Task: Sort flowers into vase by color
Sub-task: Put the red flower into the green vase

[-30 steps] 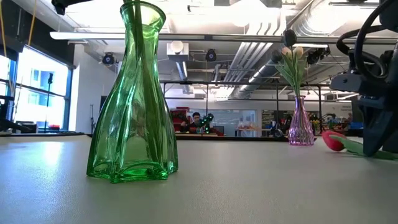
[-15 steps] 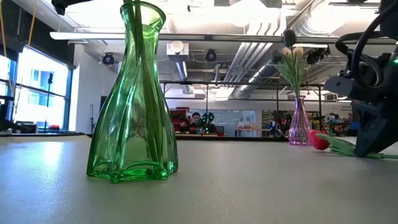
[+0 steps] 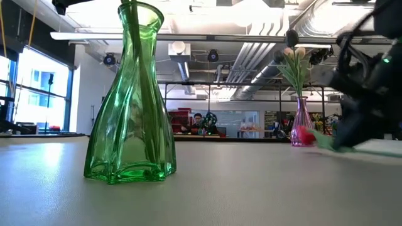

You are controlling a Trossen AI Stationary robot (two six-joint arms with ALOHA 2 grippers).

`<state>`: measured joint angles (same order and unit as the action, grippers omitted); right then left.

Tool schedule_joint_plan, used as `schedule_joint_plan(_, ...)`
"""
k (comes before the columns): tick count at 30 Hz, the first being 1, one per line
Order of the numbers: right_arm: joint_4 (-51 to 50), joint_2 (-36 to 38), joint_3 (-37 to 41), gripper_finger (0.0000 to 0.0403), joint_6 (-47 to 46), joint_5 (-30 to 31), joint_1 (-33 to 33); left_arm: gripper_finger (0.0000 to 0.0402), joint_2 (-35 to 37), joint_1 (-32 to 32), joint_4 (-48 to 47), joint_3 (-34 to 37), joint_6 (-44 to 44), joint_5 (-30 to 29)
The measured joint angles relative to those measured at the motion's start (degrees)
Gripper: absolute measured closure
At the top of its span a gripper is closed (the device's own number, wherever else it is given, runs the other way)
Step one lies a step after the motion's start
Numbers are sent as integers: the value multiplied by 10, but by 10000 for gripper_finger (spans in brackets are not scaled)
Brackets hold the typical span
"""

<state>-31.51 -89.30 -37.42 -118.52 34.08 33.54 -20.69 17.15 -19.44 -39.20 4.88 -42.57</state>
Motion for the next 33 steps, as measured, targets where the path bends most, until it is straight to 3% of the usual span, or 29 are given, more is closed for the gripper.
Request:
schedule_joint_plan(14,-21,21,-105,388,78,100,-24,238,0,0,0,0,0,0)
schedule_joint_plan(25,-23,22,-255,401,412,272,-60,238,0,0,0,0,0,0)
schedule_joint_plan(29,87,22,-280,402,561,314,-73,238,0,0,0,0,0,0)
schedule_joint_plan(33,253,22,-282,402,732,296,-91,238,0,0,0,0,0,0)
